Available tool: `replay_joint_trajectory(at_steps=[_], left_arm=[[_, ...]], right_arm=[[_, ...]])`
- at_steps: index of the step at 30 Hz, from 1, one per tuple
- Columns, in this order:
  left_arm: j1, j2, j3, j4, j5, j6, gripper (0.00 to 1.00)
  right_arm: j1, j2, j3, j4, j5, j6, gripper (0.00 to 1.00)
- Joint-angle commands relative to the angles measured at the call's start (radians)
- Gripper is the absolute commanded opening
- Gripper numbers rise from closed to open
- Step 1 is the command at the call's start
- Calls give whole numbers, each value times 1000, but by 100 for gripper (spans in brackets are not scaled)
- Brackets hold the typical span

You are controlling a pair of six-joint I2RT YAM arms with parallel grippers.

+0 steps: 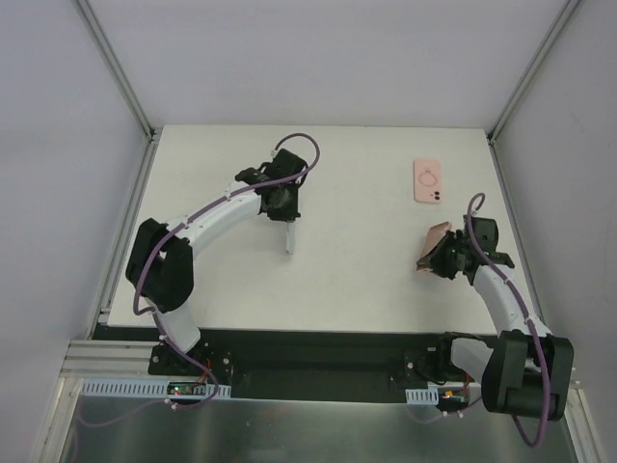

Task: Take the phone out of the phone case
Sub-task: Place the phone case at the center of the board.

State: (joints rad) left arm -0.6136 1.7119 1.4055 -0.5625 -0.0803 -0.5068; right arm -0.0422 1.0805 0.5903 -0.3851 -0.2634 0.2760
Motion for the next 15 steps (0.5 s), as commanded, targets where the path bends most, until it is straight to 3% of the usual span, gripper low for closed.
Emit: replay_joint_trajectory(at_steps=[1,3,4,6,9,13,15], left_arm=[[5,67,125,-109,-182,93,0],[5,112,176,-132,-226,111,0],[5,126,191,-137,-264,119,0],[5,176,246,-151,-288,143,0],[6,256,341,-183,-331,172,0],[5,365,467,-212,-410,209,0],[5,437,544,-224,-476,234,0]], right_arm=[[-137,22,-6,68,-149,-29,20],[-171,56,6,42,-145,-61,42],[-195,65,14,28,-134,-70,65],[-202,84,49,-52,-25,-102,83],[-200,58,92,-158,150,-115,93],[-202,-65,82,-216,216,-104,98],[-202,-153,68,-258,236,-98,96]])
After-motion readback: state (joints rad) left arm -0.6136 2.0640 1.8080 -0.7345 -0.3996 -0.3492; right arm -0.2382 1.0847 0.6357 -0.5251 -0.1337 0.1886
